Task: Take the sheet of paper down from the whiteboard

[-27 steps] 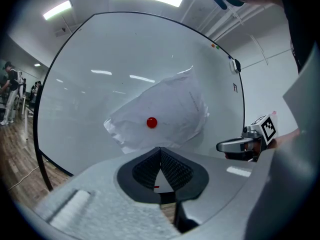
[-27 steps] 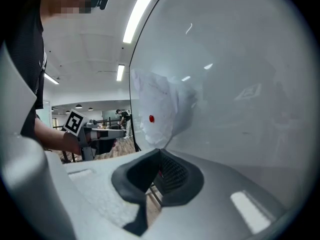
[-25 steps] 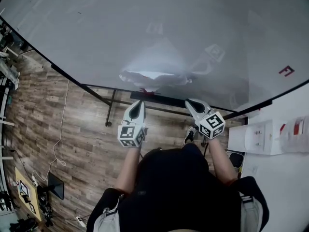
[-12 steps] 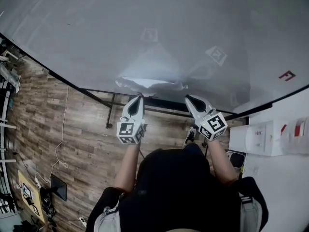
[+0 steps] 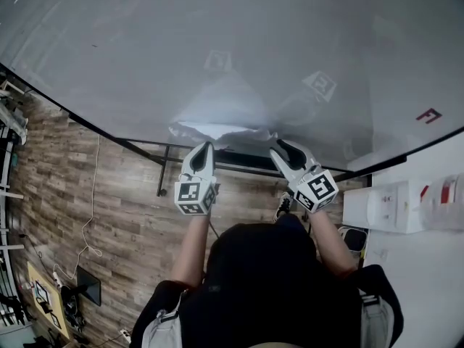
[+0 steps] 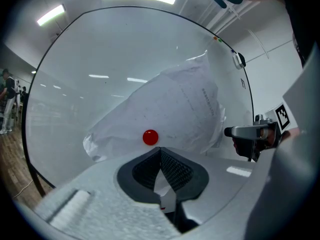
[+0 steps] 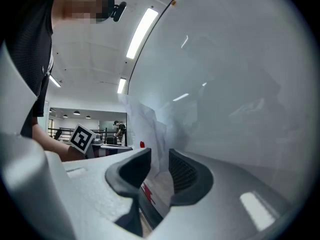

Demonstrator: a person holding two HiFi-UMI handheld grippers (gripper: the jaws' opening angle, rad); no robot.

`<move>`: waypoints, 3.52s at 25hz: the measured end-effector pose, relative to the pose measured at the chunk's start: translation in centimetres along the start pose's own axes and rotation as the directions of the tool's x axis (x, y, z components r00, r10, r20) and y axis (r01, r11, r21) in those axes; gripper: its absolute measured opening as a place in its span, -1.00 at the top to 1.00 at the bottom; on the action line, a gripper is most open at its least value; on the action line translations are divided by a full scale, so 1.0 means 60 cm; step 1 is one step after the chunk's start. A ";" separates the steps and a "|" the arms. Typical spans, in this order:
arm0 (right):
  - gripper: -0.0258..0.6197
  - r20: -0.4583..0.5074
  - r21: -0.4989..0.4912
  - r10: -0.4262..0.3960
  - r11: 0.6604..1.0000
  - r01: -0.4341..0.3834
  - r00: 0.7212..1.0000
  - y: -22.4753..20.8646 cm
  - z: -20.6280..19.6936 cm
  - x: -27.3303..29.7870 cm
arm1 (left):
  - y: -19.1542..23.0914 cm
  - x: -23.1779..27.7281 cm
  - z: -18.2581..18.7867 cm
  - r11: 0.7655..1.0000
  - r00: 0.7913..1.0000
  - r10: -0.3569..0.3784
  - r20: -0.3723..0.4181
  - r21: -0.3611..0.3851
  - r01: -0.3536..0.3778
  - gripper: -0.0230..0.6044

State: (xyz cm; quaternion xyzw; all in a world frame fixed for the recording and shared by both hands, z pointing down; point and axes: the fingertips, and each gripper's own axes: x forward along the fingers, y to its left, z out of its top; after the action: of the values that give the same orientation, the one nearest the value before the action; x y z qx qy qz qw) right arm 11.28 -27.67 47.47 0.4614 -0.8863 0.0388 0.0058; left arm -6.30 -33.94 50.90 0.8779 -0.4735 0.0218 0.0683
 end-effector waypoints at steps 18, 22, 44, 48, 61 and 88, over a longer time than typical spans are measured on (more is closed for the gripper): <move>0.66 0.024 0.036 0.057 0.998 -0.057 0.998 0.003 0.016 0.051 | 0.015 0.012 -0.002 0.998 0.998 0.066 0.002 0.019 -0.066 0.88; 0.77 0.027 0.050 0.067 0.996 -0.069 0.997 0.002 0.016 0.055 | 0.020 0.015 0.000 0.997 0.997 0.075 0.005 0.029 -0.075 0.88; 0.90 0.006 0.139 0.098 0.985 -0.098 0.995 -0.004 0.009 0.056 | 0.020 0.049 0.023 0.989 0.991 0.132 0.025 0.065 -0.133 0.48; 0.90 0.008 0.149 0.113 0.982 -0.113 0.994 -0.001 0.007 0.055 | 0.024 0.054 0.023 0.986 0.989 0.150 0.017 0.067 -0.151 0.48; 0.90 0.025 0.174 0.126 0.976 -0.128 0.992 -0.007 0.006 0.058 | 0.029 0.061 0.026 0.986 0.986 0.162 0.025 0.046 -0.163 0.51; 0.90 0.032 0.256 0.123 0.958 -0.127 0.992 0.003 -0.001 0.054 | 0.011 0.031 -0.004 0.992 0.992 0.125 -0.013 0.013 -0.125 0.51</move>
State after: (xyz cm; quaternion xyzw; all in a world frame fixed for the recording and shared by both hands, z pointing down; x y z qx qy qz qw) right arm 9.24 -30.20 47.66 0.4016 -0.9011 0.1504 -0.0638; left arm -5.84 -35.81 51.39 0.8467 -0.5270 0.0348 0.0646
